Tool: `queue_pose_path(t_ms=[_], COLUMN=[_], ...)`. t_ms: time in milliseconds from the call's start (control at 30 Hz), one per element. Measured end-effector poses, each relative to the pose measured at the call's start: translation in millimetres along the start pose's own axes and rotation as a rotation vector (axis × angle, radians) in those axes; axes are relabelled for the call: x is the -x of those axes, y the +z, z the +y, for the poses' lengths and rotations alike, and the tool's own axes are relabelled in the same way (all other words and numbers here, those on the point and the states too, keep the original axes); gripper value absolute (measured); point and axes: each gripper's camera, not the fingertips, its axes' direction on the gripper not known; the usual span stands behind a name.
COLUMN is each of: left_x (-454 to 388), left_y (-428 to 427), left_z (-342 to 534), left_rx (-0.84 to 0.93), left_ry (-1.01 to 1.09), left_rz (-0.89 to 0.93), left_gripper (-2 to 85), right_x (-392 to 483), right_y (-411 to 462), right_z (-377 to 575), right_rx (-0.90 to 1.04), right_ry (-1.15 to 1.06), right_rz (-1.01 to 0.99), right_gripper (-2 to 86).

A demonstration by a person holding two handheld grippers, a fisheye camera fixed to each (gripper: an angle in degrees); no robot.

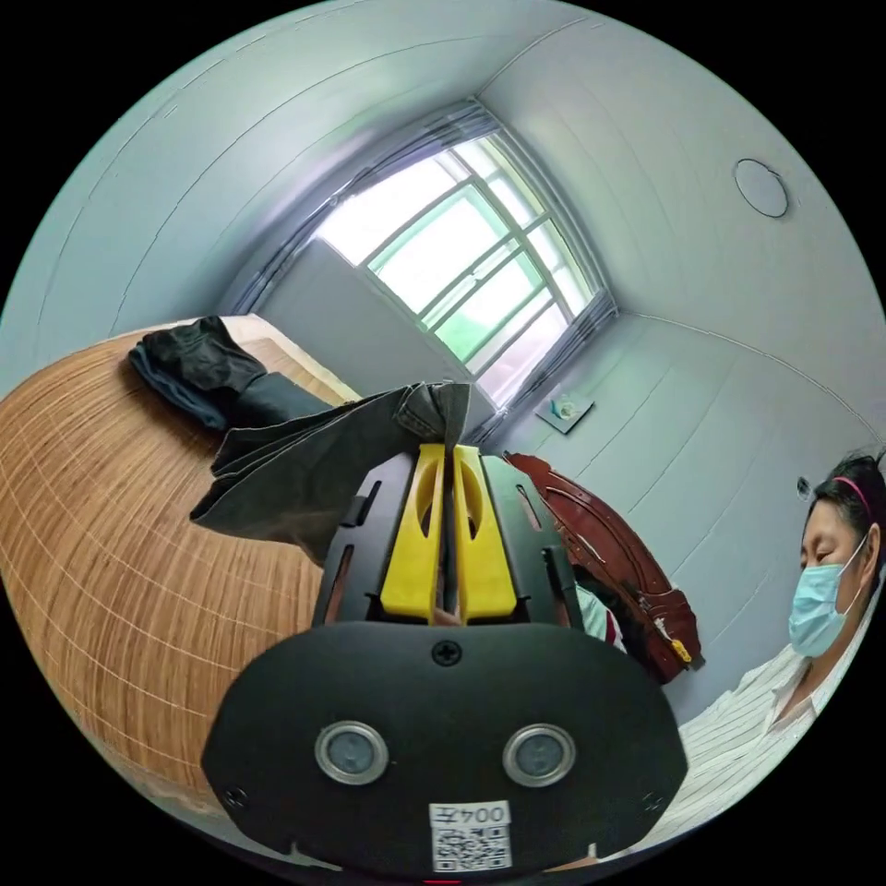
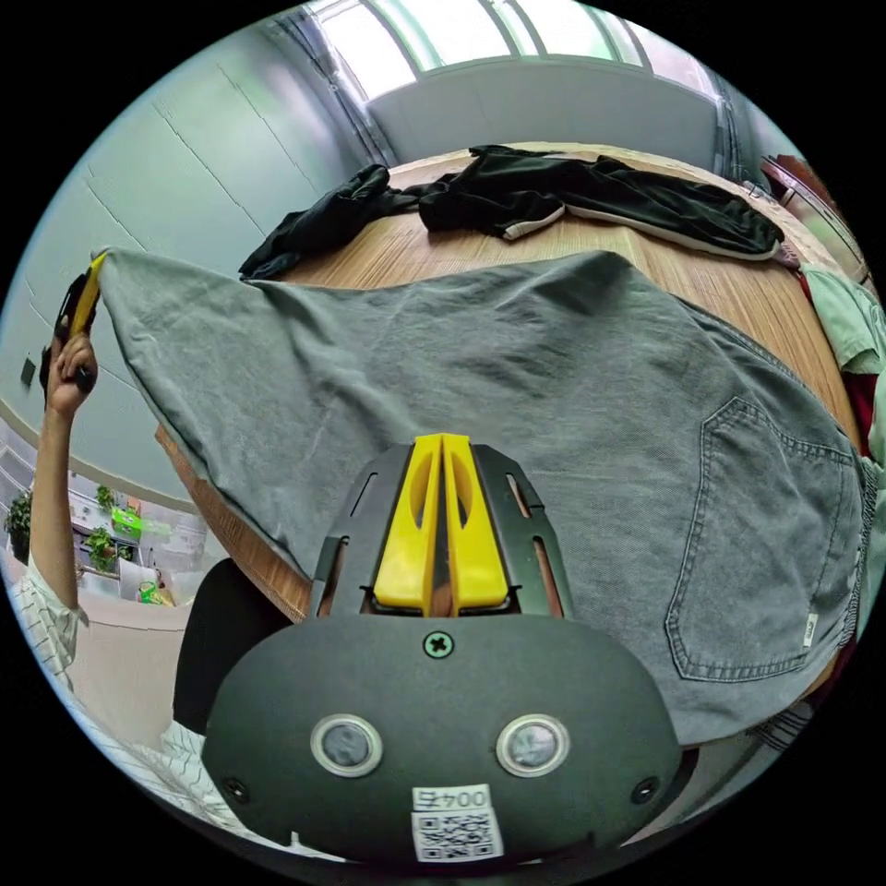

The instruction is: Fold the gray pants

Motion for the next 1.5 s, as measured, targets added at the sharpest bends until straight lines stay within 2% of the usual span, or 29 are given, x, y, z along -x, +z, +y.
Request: queue_pose_path(t_ms=[200, 433, 533, 667, 800, 900, 1067, 1267, 1333, 1400, 1500], left_x=[-137.0, -312.1, -386.4, -448.1, -457.2, -471.5, -475.9, -441.6, -427.3, -398.8, -358.3], left_y=[78.6, 206.2, 275.7, 383.1, 480.5, 501.7, 480.9, 425.5, 411.2, 393.4, 388.3], left_z=[-40.7, -22.7, 21.6, 140.6, 287.2, 329.9, 286.3, 247.7, 240.7, 227.5, 219.9], left_rx=[0.103, 0.360, 0.501, 0.680, 0.916, 0.977, 0.888, 0.888, 0.881, 0.852, 0.883], left_ry=[0.154, 0.390, 0.500, 0.592, 0.620, 0.649, 0.486, 0.468, 0.465, 0.471, 0.474], left_rz=[0.214, 0.325, 0.335, 0.274, 0.252, 0.237, 0.308, 0.208, 0.135, -0.030, -0.230], left_gripper=[1.2, 1.3, 1.4, 1.5, 1.6, 1.6, 1.2, 0.8, 0.6, 0.4, 0.2], right_x=[-43.6, -153.4, -221.5, -335.1, -423.6, -463.7, -496.6, -519.2, -522.6, -524.8, -514.1], right_y=[-23.2, -127.9, -178.1, -229.6, -242.4, -248.7, -265.2, -280.1, -291.6, -315.8, -369.9], right_z=[9.0, 44.1, 68.8, 124.9, 186.1, 223.7, 253.4, 273.0, 276.8, 280.5, 267.8], right_rx=[-0.001, -0.173, -0.242, -0.315, -0.347, -0.368, -0.456, -0.497, -0.500, -0.525, -0.531], right_ry=[0.082, 0.213, 0.284, 0.452, 0.643, 0.702, 0.655, 0.671, 0.681, 0.687, 0.588], right_rz=[-0.129, -0.260, -0.310, -0.374, -0.514, -0.616, -0.818, -0.985, -0.953, -0.850, -0.585], right_gripper=[-0.7, -0.7, -0.7, -0.6, -0.2, 1.2, 8.1, 12.6, 12.8, 12.3, 11.2])
